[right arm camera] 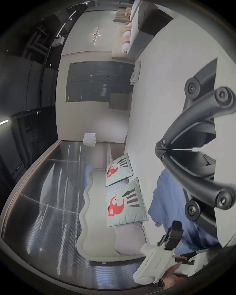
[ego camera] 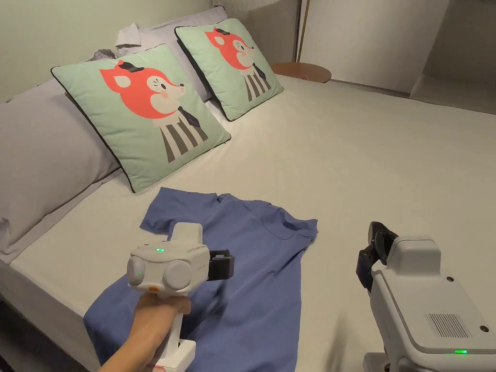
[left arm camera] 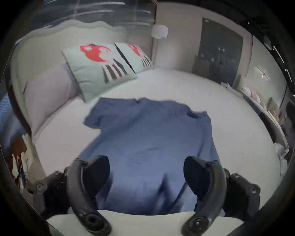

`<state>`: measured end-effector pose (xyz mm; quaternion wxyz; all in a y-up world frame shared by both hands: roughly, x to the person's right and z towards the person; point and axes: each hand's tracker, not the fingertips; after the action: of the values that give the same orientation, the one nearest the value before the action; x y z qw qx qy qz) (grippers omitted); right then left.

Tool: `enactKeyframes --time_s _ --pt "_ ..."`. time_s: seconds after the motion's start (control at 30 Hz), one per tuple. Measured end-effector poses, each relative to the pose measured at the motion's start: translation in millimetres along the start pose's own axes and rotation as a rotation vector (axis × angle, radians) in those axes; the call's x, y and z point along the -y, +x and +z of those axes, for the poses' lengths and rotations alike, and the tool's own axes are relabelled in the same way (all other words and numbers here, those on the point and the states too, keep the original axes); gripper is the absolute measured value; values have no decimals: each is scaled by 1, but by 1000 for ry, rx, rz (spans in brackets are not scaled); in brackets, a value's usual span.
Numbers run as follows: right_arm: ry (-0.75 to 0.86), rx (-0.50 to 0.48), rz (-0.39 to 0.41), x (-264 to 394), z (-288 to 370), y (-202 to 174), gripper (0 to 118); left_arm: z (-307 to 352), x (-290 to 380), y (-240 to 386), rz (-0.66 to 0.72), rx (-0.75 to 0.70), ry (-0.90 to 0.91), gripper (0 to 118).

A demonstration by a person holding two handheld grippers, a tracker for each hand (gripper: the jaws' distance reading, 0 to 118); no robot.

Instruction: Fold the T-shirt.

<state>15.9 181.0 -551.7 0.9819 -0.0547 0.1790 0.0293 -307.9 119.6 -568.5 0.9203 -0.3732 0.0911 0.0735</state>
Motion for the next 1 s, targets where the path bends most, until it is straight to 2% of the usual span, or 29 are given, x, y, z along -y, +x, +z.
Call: enactKeyframes --time_s 0.13,0.2,0.27,0.3,0.33,0.37,0.4,0.43,0.47,0.53,0.63,0.83,1.0 --pt "-9 35 -9 3 5 14 1 -39 -1 23 -85 -19 -114 97" --pt "-15 48 -10 5 8 21 1 -52 3 30 -75 -20 -138 93" --pt "-19 60 -9 7 10 26 1 -64 8 33 -63 -24 -187 73" --pt "-20 66 -9 4 16 25 1 -66 11 35 -61 -22 -202 66" --pt "-23 70 -9 3 18 27 1 -65 14 36 -63 -25 -188 66" --pt "-25 74 -10 3 20 29 1 -59 15 38 -83 -38 -148 57" --pt "-27 78 -14 4 21 31 1 -55 16 40 -100 -22 -145 40" --pt "-30 83 -18 5 19 35 1 -52 17 41 -104 -14 -130 6" --pt "-32 85 -24 7 15 42 1 -47 18 42 -115 -31 -116 2" --pt "-33 86 -31 6 18 45 1 -44 19 39 -124 -12 -115 2" --pt "-20 90 -32 3 27 47 1 -25 11 34 -44 -5 -24 2" --pt "5 117 -45 -4 40 63 1 38 -32 48 -77 76 165 2" --pt "27 161 -60 -1 53 83 1 96 -82 97 -138 202 329 2"
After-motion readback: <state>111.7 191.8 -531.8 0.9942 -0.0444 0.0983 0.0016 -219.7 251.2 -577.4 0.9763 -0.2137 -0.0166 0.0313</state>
